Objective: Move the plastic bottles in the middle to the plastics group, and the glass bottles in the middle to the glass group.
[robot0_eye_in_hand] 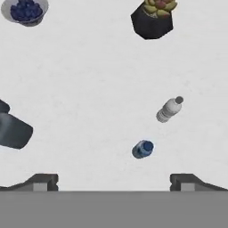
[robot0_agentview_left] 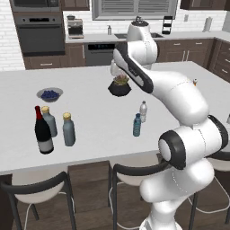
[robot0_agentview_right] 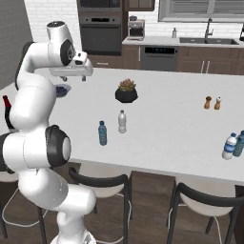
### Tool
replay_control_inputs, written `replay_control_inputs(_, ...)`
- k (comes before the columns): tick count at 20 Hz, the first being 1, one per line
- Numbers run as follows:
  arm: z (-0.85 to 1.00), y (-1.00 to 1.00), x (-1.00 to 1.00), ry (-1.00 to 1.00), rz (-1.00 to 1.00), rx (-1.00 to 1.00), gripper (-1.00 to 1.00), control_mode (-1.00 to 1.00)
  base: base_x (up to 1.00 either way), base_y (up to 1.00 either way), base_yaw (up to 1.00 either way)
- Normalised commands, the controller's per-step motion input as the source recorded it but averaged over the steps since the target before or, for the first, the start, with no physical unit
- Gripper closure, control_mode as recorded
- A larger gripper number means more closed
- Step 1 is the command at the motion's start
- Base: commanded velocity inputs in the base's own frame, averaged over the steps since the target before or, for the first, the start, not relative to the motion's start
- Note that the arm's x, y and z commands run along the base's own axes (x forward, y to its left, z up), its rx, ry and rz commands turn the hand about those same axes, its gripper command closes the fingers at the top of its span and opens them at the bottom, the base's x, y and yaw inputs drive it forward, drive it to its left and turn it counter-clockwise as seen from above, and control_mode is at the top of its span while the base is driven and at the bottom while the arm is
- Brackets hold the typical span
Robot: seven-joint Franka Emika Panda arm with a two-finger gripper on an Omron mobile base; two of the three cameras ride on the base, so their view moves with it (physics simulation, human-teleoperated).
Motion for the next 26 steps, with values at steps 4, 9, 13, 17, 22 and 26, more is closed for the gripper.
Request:
replay_control_inputs(4, -0.53, -0.72, -0.89, 0.07, -0.16, -0.11, -1.0, -1.0, 0.0, 0.0, 0.0)
replay_control_inputs(9, -0.64, -0.88, -0.8, -0.02, -0.11, 0.06, -1.0, -1.0, 0.0, 0.0, 0.0)
replay_control_inputs(13, -0.06, -0.44, -0.39, -0.04, -0.04, 0.06, -1.0, -1.0, 0.0, 0.0, 0.0)
replay_control_inputs(17, -0.03, -0.06, 0.09, -0.05, 0.0, 0.0, -1.0, -1.0, 0.0, 0.0, 0.0)
replay_control_inputs(22, -0.44, 0.05, 0.47, 0.0, 0.0, 0.0, -1.0, -1.0, 0.0, 0.0, 0.0)
replay_control_inputs(26, -0.62, 0.07, 0.29, 0.0, 0.0, 0.04, -1.0, -1.0, 0.0, 0.0, 0.0)
